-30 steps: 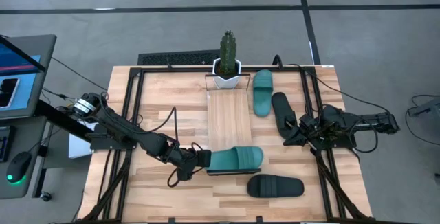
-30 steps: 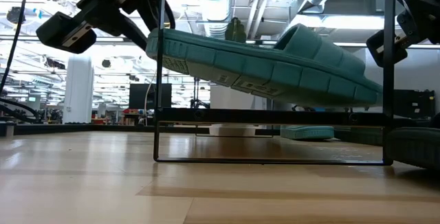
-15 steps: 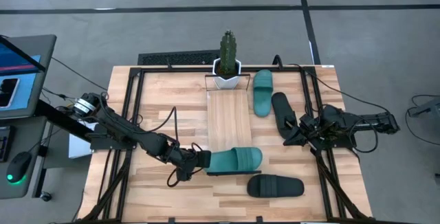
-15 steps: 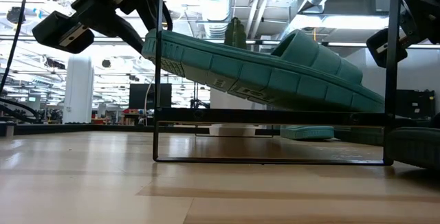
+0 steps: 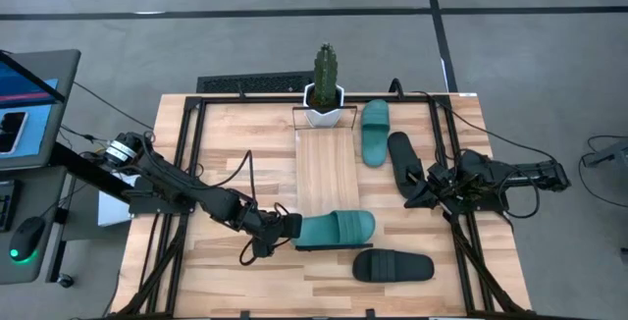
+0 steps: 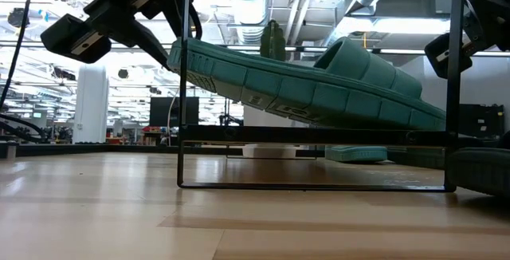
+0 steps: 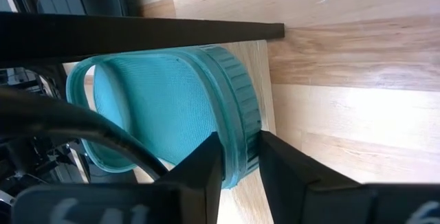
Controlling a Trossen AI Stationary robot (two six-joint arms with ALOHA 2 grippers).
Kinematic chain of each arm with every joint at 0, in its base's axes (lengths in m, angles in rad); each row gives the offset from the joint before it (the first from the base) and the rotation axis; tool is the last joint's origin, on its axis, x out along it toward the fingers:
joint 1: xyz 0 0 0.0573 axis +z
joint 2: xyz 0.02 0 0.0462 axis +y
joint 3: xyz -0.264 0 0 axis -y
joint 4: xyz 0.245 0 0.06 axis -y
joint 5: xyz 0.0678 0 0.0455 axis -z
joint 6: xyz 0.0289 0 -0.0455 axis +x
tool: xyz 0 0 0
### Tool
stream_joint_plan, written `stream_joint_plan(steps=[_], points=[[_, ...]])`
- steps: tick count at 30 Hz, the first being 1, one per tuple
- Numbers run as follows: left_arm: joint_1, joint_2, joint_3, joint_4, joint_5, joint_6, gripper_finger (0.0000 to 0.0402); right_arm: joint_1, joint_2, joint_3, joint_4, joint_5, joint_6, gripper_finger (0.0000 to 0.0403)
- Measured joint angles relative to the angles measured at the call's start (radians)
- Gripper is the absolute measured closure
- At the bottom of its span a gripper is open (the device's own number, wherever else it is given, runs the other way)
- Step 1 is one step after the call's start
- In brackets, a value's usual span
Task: Pick and place slides into the shelf
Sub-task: Put the left green slipper on the shelf, then put the green slipper on the shelf
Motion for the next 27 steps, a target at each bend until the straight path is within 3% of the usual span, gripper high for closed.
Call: stream_joint_plan(steps=[27], points=[[0.000, 0.000, 0.000, 0.002, 0.017, -0.060, 0.0289, 0.000, 0.000, 0.000, 0.000, 0.000, 0.000, 0.0403]])
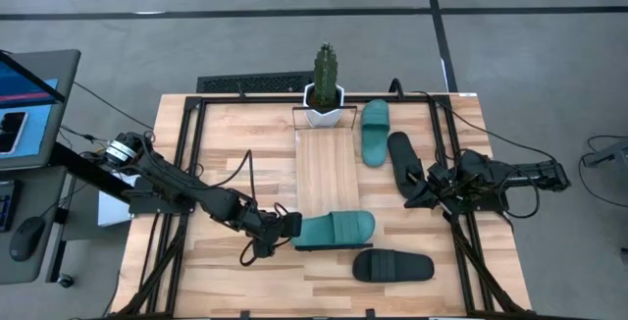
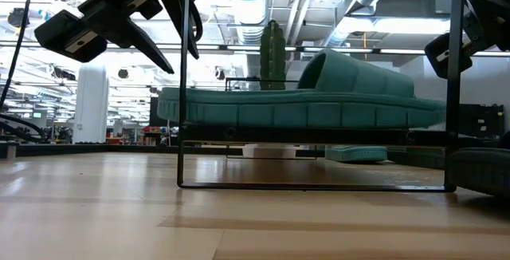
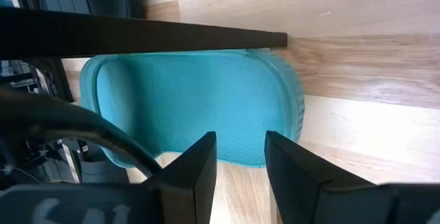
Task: Pick and place slides into the shelf
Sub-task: Put the green slipper on the shelf
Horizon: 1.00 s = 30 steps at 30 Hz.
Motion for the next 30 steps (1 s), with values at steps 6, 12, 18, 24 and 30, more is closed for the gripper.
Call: stream_joint_plan(steps=[6, 12, 18, 24, 30], points=[[0.000, 0.000, 0.000, -0.001, -0.035, -0.001, 0.0289, 0.000, 0.000, 0.000, 0.000, 0.000, 0.000, 0.0403], [0.001, -0.001, 0.000, -0.001, -0.087, -0.040, 0.0289, 0.000, 0.000, 0.000, 0.000, 0.000, 0.000, 0.0403], [0.004, -0.024, 0.001, -0.014, -0.148, -0.101, 0.0289, 0.000, 0.000, 0.000, 0.000, 0.000, 0.000, 0.0403], [0.007, -0.085, 0.001, -0.082, -0.231, -0.106, 0.0290, 0.000, 0.000, 0.000, 0.000, 0.000, 0.000, 0.0403], [0.011, -0.190, 0.001, -0.129, -0.346, -0.150, 0.0290, 0.000, 0.000, 0.000, 0.000, 0.000, 0.000, 0.0403]])
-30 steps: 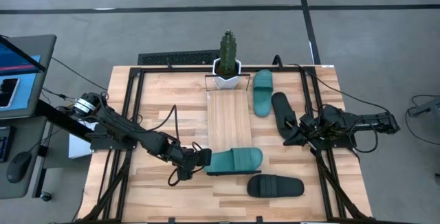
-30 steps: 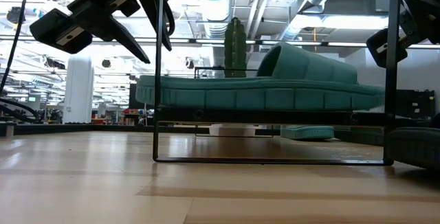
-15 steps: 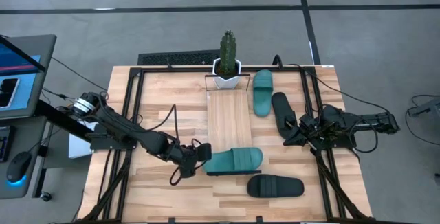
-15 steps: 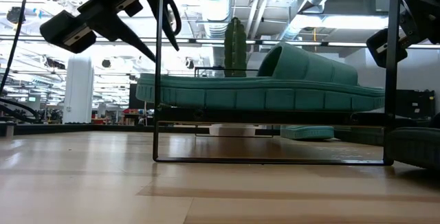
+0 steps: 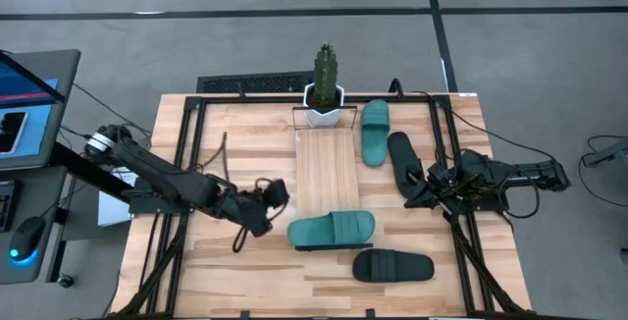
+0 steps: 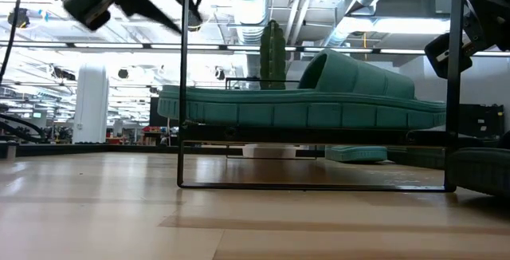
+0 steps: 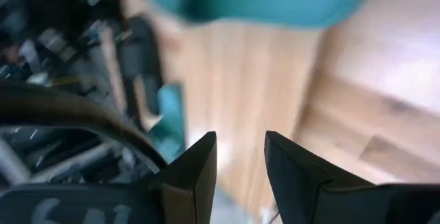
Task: Pick and place slides into the shelf
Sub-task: Put the green slipper on the shelf
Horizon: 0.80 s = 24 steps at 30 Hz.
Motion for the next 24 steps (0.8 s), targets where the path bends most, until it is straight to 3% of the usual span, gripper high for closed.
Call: stream_joint_plan(steps=[6, 13, 18, 24], points=[[0.033, -0.146, 0.000, 0.010, -0.130, -0.123, 0.0290, 0.000, 0.000, 0.000, 0.000, 0.000, 0.000, 0.0403], [0.065, -0.313, 0.000, 0.173, -0.268, -0.463, 0.0290, 0.000, 0.000, 0.000, 0.000, 0.000, 0.000, 0.0403], [0.065, -0.401, 0.000, 0.365, -0.309, -0.740, 0.0290, -0.003, 0.000, 0.000, 0.000, 0.004, 0.000, 0.0403], [0.061, -0.478, 0.000, 0.393, -0.277, -1.004, 0.0290, -0.022, 0.000, 0.000, 0.021, 0.102, 0.000, 0.0403]])
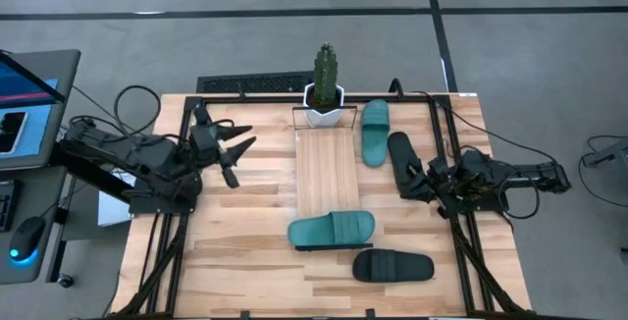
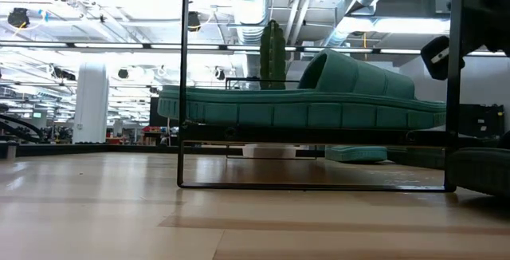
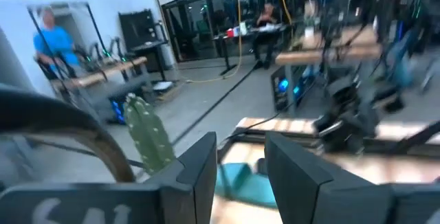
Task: Pick and place slides into the shelf
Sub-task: Put the green slipper on the shelf
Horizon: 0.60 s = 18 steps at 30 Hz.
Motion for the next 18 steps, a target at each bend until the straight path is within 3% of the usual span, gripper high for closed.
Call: stream_joint_plan(steps=[4, 10, 18], points=[[0.000, -0.011, 0.000, -0.004, -0.001, -0.062, 0.0290, -0.013, 0.000, 0.000, 0.116, 0.104, 0.040, 0.0403], [0.002, -0.003, 0.000, -0.004, -0.041, -0.057, 0.0290, -0.044, 0.000, 0.000, 0.470, 0.305, 0.191, 0.0403], [0.002, -0.001, -0.001, -0.006, -0.078, -0.122, 0.0290, -0.083, -0.002, 0.000, 0.859, 0.321, 0.140, 0.0403]])
